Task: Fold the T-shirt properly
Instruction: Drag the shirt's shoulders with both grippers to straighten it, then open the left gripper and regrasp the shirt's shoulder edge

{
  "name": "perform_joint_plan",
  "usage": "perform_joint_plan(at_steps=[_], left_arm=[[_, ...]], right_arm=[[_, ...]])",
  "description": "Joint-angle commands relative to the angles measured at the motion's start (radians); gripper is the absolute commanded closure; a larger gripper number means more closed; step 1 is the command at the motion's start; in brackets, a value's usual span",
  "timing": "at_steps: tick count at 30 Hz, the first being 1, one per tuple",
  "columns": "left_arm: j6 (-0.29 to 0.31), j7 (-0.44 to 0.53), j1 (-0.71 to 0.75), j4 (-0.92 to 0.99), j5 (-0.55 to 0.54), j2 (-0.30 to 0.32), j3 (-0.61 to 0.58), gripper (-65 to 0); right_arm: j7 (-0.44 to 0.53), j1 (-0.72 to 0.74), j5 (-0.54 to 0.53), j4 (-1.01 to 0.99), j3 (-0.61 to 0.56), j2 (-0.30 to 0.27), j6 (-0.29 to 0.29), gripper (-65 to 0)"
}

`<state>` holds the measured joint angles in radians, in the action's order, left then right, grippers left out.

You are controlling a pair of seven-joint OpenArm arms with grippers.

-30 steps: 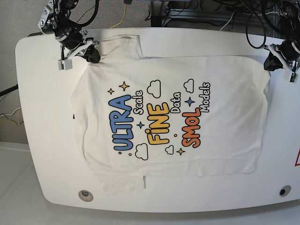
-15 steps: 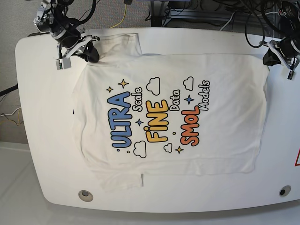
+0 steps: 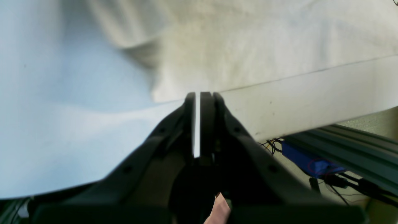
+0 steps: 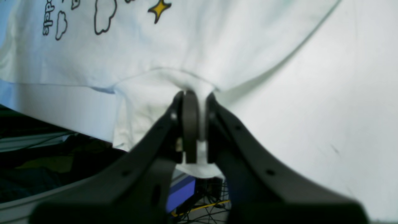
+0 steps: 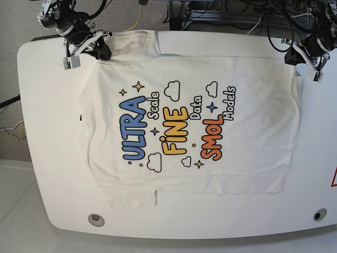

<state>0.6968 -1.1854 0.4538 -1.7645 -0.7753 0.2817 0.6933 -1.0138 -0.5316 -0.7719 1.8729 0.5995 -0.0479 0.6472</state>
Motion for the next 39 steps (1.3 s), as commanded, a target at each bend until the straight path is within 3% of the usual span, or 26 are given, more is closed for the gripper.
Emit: perform_joint_plan(at_steps=[1,6,21,29,32,39], left_arm=[[0.001,0.011,0.000,-0.019,-0.011,0.006,0.007,-0.9],[0.001,0.011,0.006,-0.019,-0.011,0.006,0.007,-0.9],[-0.001,0.011,0.006,-0.059,-0.009,0.009,0.012,-0.9],[-0.002,0.011,0.006,-0.058,-0.008,0.032,0.079,-1.6],[0.001,0.009,0.006,-0.056,-0.008,0.041,0.110,-7.0],[0.001,0.009,0.006,-0.050,-0.009,0.052,0.161,-33.1]], right_arm=[[0.017,-0.015,-0.021,0.020,0.021,-0.013,0.016,0.0],[0.017,-0.035,-0.021,0.020,0.055,-0.037,0.051,0.0],[0.017,-0.031,-0.021,0.020,0.058,-0.051,0.051,0.0],[0.017,-0.012,-0.021,0.017,0.056,-0.051,0.051,0.0],[0.017,-0.011,-0.019,0.015,0.056,-0.053,0.051,0.0],[0.016,-0.011,-0.019,0.015,0.055,-0.053,0.051,0.0]])
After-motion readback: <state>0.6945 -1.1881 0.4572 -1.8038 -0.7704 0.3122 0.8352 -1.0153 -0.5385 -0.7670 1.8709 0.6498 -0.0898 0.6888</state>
